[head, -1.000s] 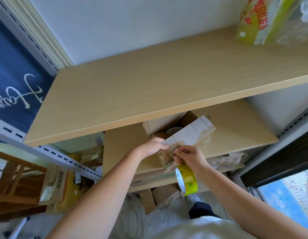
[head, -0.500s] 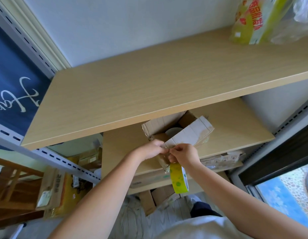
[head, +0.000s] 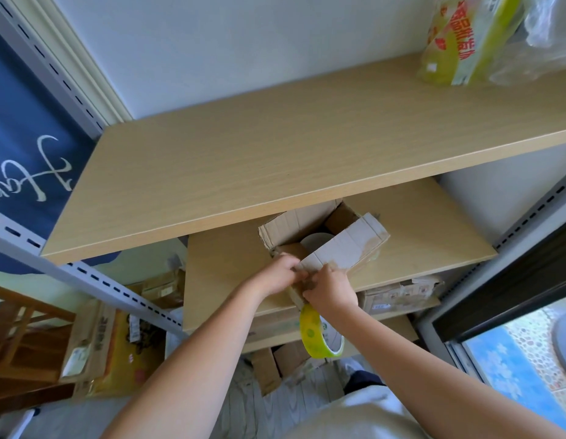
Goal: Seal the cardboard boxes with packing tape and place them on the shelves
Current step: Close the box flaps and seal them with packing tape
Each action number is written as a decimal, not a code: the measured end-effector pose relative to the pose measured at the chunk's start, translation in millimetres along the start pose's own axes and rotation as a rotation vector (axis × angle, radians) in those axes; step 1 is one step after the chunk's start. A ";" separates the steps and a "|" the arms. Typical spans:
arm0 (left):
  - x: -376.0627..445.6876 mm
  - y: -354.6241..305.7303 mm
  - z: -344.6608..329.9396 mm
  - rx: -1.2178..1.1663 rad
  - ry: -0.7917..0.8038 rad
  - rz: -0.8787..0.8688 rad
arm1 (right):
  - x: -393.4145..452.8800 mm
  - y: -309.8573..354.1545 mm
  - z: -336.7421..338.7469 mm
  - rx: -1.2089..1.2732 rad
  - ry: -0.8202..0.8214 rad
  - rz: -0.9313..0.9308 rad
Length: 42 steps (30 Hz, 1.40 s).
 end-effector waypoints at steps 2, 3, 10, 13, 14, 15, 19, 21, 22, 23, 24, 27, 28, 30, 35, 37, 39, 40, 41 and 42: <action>1.0 -0.8 -1.8 -0.007 0.000 0.003 | -7.1 2.1 0.6 0.013 -0.008 0.035; 1.5 0.4 -2.0 -0.013 -0.007 0.008 | -9.5 1.9 3.3 0.014 -0.020 0.055; -0.9 2.5 0.3 -0.042 -0.010 0.051 | -16.4 -29.7 10.6 0.037 -0.061 -0.034; 0.7 5.8 0.7 -0.072 0.008 0.071 | -24.5 -49.7 3.3 0.225 -0.107 -0.077; 0.5 6.4 0.1 -0.103 0.019 0.075 | -24.6 -55.7 1.3 0.273 -0.107 -0.102; 1.0 7.3 -0.4 -0.128 0.028 0.072 | -23.4 -60.6 -0.8 0.291 -0.094 -0.125; 0.4 7.7 0.3 -0.173 0.029 0.082 | -19.7 -64.7 -12.4 0.271 0.101 -0.080; 0.5 7.0 0.3 -0.173 0.041 0.068 | -21.8 -66.9 -12.6 0.285 0.130 -0.038; -0.7 4.5 0.3 -0.167 0.051 0.062 | -22.3 -69.2 -10.7 0.314 0.114 -0.030; -0.5 3.6 1.0 -0.161 0.047 0.052 | -21.3 -72.7 -7.8 0.341 0.090 -0.041; -1.7 2.0 1.8 -0.157 0.045 0.050 | -19.4 -75.4 -4.1 0.357 0.067 -0.060; -1.7 3.7 2.2 -0.174 0.042 0.065 | -13.5 -72.6 7.1 0.316 0.041 -0.089; -2.1 3.4 1.7 -0.187 0.057 0.069 | -12.0 -69.0 9.9 0.283 0.038 -0.082; -2.6 2.9 0.2 -0.203 0.101 0.085 | -10.3 -63.8 11.2 0.207 0.037 -0.073; -1.7 -6.1 -2.1 -0.154 0.120 0.033 | -6.9 -57.6 4.5 0.182 0.036 -0.088; 0.7 -4.2 -1.9 -0.135 0.097 0.033 | -6.0 -54.3 4.8 0.191 0.013 -0.087; 0.1 -5.3 -1.5 -0.124 0.096 0.036 | -6.1 -51.8 5.5 0.191 -0.006 -0.088; -0.4 -6.4 -1.9 -0.114 0.104 0.033 | -6.2 -51.5 5.1 0.193 -0.017 -0.087; -0.4 -6.9 -2.5 -0.099 0.117 0.033 | -6.9 -51.3 4.6 0.204 -0.026 -0.086; -0.1 -7.7 -3.8 -0.075 0.136 0.033 | -7.6 -51.4 4.6 0.219 -0.042 -0.081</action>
Point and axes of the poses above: each hand's wrist, its own x-axis towards the middle knuckle, its own z-axis out of the back of the hand, y = z × x, the point moved 7 cm from there along x, towards the middle knuckle
